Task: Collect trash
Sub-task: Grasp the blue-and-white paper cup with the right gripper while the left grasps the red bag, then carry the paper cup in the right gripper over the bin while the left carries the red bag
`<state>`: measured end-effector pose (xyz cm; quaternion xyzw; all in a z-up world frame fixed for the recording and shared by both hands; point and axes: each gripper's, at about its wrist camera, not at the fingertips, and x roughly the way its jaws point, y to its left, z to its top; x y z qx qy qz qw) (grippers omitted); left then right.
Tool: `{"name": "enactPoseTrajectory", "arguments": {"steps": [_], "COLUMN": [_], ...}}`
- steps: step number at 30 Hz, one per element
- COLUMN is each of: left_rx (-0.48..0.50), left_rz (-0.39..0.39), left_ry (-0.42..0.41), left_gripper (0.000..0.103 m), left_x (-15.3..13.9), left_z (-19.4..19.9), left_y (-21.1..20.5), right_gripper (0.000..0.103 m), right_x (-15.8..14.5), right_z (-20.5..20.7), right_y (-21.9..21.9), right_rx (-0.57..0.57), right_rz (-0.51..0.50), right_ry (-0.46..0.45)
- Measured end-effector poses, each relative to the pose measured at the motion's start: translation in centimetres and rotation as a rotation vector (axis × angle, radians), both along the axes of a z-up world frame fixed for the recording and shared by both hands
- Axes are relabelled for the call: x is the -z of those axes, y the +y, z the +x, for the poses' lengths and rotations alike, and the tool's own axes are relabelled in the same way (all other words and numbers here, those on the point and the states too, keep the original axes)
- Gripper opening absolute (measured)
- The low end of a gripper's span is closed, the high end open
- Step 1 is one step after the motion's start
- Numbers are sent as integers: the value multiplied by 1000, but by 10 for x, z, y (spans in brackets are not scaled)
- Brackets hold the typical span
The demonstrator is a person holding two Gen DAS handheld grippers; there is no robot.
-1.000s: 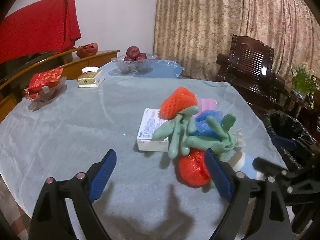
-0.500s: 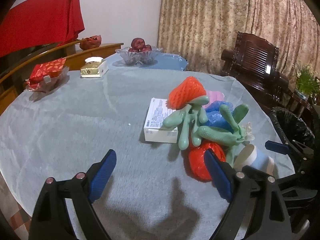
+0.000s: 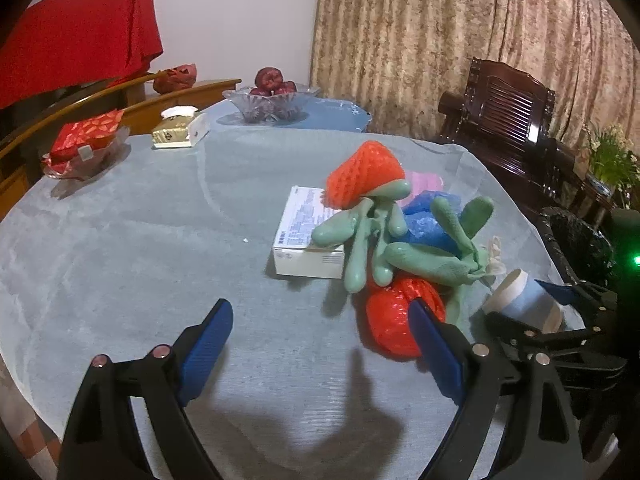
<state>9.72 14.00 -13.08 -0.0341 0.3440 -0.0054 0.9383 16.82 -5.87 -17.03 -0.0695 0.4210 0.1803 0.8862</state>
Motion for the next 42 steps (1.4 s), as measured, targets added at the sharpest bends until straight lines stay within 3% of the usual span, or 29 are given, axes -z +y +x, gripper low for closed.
{"name": "enactPoseTrajectory", "arguments": {"steps": [7, 11, 22, 26, 32, 42], "left_rx": [34, 62, 78, 89, 88, 90], "left_rz": [-7, -15, -83, -103, -90, -76], "left_ry": [2, 14, 109, 122, 110, 64], "left_gripper": [86, 82, 57, 43, 35, 35], "left_x": [-2, 0, 25, 29, 25, -4], "left_z": [-1, 0, 23, 30, 27, 5], "left_y": [-13, -25, -44, -47, -50, -45], "right_gripper": [58, 54, 53, 53, 53, 53], "right_x": [-6, -11, -18, -17, -22, -49], "right_z": [-1, 1, 2, 1, 0, -10], "right_y": [-10, -19, -36, -38, -39, -42], "right_rx": [3, 21, 47, 49, 46, 38], "right_rz": [27, 42, 90, 92, 103, 132], "right_ry": [0, -2, -9, -5, -22, -65]}}
